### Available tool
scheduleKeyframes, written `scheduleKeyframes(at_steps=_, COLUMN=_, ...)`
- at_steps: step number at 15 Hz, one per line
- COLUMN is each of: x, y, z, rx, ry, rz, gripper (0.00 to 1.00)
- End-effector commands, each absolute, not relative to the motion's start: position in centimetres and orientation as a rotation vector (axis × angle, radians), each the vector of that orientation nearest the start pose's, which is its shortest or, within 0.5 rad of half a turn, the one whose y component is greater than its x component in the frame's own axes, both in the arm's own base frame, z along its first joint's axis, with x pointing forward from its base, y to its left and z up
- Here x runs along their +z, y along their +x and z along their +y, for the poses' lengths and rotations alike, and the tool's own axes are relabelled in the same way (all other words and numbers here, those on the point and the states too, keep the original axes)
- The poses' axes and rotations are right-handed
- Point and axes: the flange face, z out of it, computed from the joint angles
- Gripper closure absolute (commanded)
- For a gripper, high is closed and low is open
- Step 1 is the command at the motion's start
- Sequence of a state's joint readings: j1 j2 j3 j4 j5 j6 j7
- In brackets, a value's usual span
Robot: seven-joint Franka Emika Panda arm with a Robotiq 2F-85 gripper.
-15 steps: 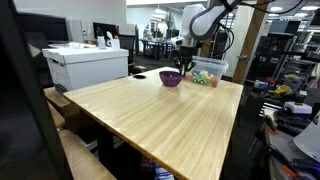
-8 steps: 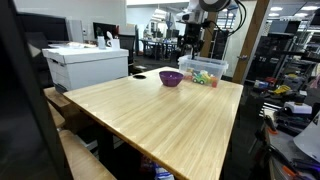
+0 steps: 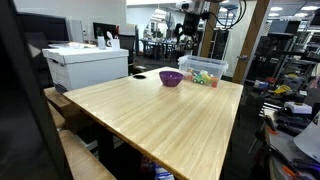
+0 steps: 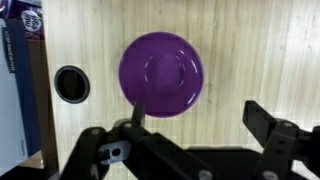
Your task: Pour the contents in the purple bowl into the clear container
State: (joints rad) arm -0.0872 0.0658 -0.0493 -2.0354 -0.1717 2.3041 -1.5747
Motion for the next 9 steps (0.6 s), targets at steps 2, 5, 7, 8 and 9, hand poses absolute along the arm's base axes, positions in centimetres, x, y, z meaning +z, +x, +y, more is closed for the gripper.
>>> scheduleKeyframes(at_steps=2, x=49.5, y=57.9, z=-9.0, rx=-0.13, ry=-2.515, rz=-2.338, gripper=0.0)
scheduleKeyframes(at_steps=5, x=51.4, y=58.3, z=-10.3, rx=-0.147, ry=-2.584, rz=-2.29, gripper=0.0)
scheduleKeyframes(at_steps=7, x=52.2, y=58.7, z=-13.2, rx=-0.147, ry=-2.71, rz=-2.147, gripper=0.0)
scheduleKeyframes(at_steps=8, x=52.2, y=58.8, z=-14.5, rx=-0.151, ry=-2.768, rz=-2.075, gripper=0.0)
scheduleKeyframes(at_steps=9, x=52.0, y=58.6, z=-16.2, rx=-0.145, ry=-2.819, rz=-1.996, gripper=0.0)
